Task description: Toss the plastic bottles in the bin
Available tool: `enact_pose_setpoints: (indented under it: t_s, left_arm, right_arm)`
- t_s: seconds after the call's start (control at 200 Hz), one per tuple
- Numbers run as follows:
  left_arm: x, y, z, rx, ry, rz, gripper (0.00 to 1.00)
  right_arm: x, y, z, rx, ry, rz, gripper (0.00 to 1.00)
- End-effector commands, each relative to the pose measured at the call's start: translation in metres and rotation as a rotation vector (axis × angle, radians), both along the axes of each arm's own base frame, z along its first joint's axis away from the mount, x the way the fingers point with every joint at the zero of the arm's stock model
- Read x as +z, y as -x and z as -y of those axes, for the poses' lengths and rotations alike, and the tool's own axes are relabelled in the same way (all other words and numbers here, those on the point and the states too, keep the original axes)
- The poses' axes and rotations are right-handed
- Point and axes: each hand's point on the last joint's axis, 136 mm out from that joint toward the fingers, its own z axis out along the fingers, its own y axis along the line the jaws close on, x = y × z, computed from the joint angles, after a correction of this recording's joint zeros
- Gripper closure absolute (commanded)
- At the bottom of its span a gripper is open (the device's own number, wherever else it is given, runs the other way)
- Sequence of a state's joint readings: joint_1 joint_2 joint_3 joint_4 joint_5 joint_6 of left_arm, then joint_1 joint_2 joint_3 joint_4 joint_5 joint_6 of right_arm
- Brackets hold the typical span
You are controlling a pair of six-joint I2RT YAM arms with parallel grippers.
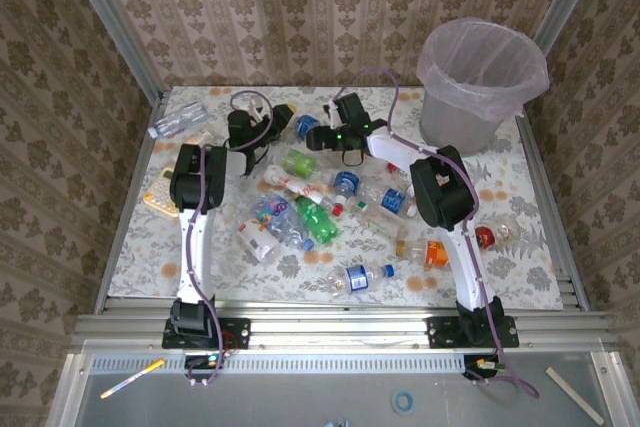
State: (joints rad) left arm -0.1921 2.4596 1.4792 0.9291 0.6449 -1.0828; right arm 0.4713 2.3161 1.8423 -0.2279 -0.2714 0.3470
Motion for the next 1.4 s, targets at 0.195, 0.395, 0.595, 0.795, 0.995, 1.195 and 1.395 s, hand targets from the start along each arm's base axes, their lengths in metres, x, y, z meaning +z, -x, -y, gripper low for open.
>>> enact_pose_setpoints:
  t_s: [0.195, 0.395, 0.595, 0.795, 0.995, 1.195, 1.395]
  left_arm:
    - [0.017, 0.006, 0.028, -0.162, -0.027, 0.039, 0.3]
    - [0.02, -0.002, 0.036, -0.184, -0.023, 0.052, 0.29]
    - [0.018, -0.005, 0.051, -0.217, -0.023, 0.055, 0.29]
    - [0.018, -0.01, 0.06, -0.218, -0.021, 0.055, 0.28]
    - [0.023, -0.007, 0.073, -0.223, -0.014, 0.06, 0.28]
    - [0.023, -0.004, 0.084, -0.227, -0.002, 0.059, 0.28]
    - [0.028, 0.001, 0.096, -0.246, 0.004, 0.062, 0.28]
  right_arm:
    - [0.041, 0.028, 0.029, 0.047, 0.248, 0.001, 0.15]
    - [0.042, 0.024, 0.045, 0.039, 0.376, -0.018, 0.13]
    - [0.04, 0.008, 0.066, 0.025, 0.506, 0.016, 0.08]
    - [0.012, -0.018, 0.073, 0.09, 0.489, -0.01, 0.07]
    - [-0.004, -0.018, 0.056, 0.166, 0.429, -0.03, 0.07]
    - [-0.029, -0.009, 0.052, 0.169, 0.399, -0.103, 0.11]
    - [-0.042, -0.001, 0.041, 0.19, 0.368, -0.131, 0.11]
